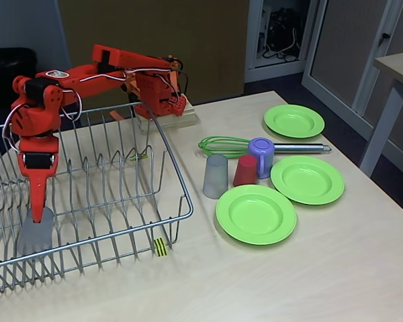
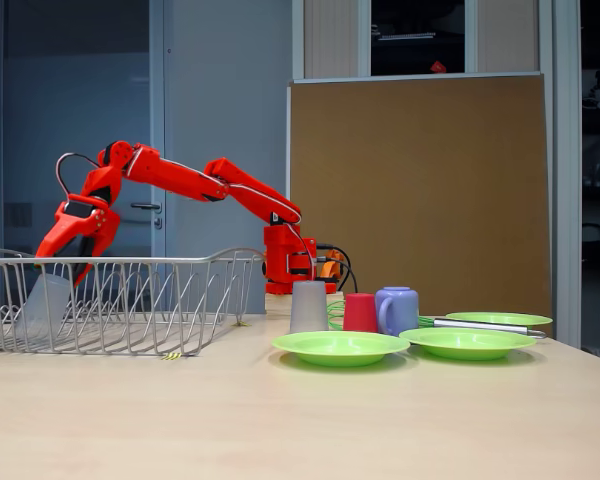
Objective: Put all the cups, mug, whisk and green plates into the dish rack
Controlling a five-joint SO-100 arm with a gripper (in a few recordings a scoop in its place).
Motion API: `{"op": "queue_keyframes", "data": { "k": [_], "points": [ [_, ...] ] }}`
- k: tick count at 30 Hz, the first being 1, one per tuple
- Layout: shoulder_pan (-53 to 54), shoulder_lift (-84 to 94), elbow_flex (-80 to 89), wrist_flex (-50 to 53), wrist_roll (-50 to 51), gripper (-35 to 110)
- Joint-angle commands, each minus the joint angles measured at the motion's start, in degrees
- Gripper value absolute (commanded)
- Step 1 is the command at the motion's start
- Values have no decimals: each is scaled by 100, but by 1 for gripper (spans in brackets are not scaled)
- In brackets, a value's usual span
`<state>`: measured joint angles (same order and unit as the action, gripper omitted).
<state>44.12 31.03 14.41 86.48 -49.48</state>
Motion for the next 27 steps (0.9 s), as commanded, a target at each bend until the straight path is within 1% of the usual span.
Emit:
{"op": "queue_keyframes", "data": {
  "k": [1,12,13,17,27],
  "points": [
    [-70,431,-158,149,-70,39],
    [-571,316,-18,475,316,38],
    [-624,316,0,475,369,35],
    [-668,176,0,167,431,17],
    [-387,-88,-105,-272,237,3]
  ]
}}
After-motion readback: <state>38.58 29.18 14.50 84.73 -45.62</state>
